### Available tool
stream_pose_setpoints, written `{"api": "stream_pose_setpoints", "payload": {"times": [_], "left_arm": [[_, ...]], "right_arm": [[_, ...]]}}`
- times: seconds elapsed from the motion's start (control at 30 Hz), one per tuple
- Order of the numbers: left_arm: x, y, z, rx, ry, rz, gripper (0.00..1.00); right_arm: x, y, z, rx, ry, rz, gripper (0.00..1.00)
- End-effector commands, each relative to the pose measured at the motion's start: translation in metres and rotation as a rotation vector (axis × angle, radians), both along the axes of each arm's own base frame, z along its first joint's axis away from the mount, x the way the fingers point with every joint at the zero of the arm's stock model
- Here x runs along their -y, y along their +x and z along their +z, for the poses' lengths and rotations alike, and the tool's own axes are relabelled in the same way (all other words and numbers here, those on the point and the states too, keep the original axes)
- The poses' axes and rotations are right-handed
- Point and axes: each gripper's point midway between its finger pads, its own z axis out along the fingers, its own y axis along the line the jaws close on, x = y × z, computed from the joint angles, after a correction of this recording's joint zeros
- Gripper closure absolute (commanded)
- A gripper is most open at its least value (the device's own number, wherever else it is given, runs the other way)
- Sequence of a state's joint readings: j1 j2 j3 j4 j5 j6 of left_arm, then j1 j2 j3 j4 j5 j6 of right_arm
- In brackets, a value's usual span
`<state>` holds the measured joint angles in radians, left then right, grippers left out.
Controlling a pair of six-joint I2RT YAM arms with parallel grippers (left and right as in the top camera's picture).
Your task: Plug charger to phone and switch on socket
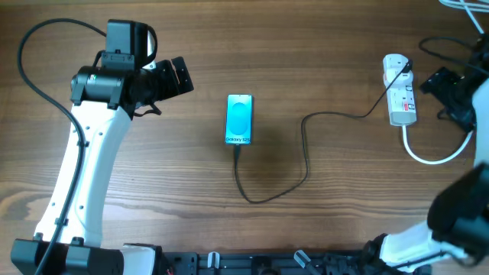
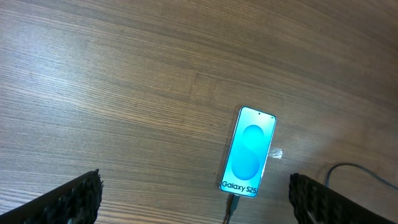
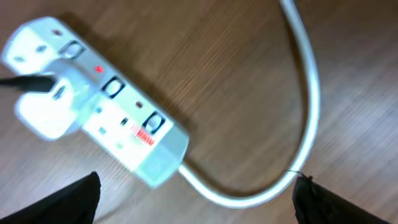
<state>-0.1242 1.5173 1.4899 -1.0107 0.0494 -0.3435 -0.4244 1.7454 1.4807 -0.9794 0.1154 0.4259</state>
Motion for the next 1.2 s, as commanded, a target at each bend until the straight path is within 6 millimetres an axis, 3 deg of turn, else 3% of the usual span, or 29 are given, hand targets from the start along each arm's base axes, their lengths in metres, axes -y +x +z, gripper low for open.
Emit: {"api": "stream_pose_setpoints", "payload": {"times": [0.0, 0.13, 0.2, 0.4, 0.6, 0.73, 1.17], "left_arm": [[-0.003, 0.001, 0.000, 0.001, 0.007, 0.017, 0.00], [-0.003, 0.001, 0.000, 0.001, 0.008, 0.017, 0.00], [-0.003, 0.001, 0.000, 0.001, 0.008, 0.017, 0.00], [-0.003, 0.001, 0.000, 0.001, 0.007, 0.017, 0.00], [-0.003, 0.001, 0.000, 0.001, 0.007, 0.017, 0.00], [-0.003, 0.001, 0.000, 0.001, 0.008, 0.017, 0.00], [-0.003, 0.001, 0.000, 0.001, 0.007, 0.017, 0.00]], "right_arm": [[-0.006, -0.017, 0.050, 0.084, -0.055, -0.016, 0.00], [-0.025, -0.034, 0.090, 0.163, -0.105, 0.057, 0.00], [-0.038, -0.047, 0.101, 0.212, -0.123, 0.076, 0.00], [-0.077, -0.083, 0.111, 0.394, -0.133, 0.148, 0.00], [-0.109, -0.123, 0.144, 0.693, -0.149, 0.187, 0.00], [-0.115, -0.140, 0.144, 0.707, -0.122, 0.149, 0.00], [-0.115, -0.145, 0.132, 0.651, -0.106, 0.143, 0.00]]}}
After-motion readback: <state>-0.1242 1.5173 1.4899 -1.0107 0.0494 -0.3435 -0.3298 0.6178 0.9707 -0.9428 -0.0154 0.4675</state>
